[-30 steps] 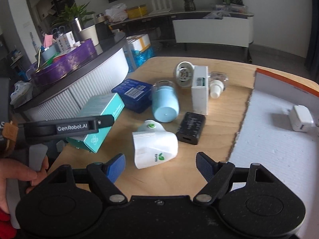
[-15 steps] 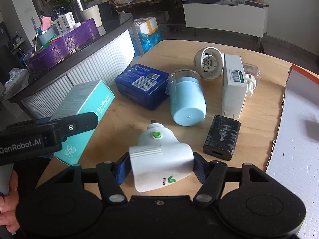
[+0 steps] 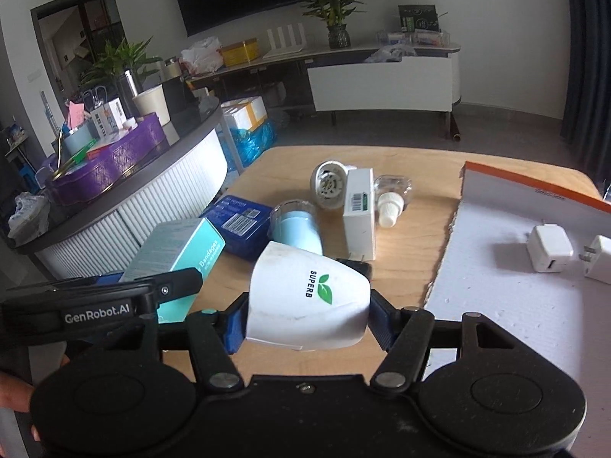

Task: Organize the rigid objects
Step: 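Carry the bandage box and the SUPERB device over the white tray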

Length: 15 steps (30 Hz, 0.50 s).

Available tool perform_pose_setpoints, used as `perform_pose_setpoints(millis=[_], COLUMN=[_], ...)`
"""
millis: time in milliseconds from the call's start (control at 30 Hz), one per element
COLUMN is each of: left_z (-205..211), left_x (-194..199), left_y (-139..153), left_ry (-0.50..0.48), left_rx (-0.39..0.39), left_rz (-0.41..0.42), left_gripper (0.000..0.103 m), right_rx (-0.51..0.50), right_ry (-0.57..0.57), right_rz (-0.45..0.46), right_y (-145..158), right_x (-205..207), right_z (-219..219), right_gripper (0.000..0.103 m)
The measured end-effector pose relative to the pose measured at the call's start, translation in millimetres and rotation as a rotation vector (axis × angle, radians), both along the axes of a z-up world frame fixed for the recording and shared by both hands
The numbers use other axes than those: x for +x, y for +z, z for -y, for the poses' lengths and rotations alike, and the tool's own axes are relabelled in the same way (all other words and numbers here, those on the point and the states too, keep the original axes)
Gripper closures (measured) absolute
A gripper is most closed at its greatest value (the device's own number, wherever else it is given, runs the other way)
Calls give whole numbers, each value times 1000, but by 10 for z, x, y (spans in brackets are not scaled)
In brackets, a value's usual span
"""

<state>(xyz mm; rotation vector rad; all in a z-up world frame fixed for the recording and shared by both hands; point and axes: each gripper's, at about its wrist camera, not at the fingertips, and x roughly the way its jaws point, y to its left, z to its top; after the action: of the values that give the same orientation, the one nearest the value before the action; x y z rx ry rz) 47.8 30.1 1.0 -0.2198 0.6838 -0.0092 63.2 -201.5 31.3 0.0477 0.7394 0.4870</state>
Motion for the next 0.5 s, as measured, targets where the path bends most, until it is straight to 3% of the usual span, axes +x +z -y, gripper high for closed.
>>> perform_pose_setpoints(millis=[167,500], left_z=[224,679], left_x=[28,125], left_y=[47,88], left_ry=[-60,-189], left_rx=[-1,-5], left_rz=[5,-2], left_gripper=[31,31], right_rx=[3,13], right_ry=[-74,-217], right_rz=[49,53], right_y=[154,207], right_x=[-76,-212], right_z=[262,794], right_gripper=[27,27])
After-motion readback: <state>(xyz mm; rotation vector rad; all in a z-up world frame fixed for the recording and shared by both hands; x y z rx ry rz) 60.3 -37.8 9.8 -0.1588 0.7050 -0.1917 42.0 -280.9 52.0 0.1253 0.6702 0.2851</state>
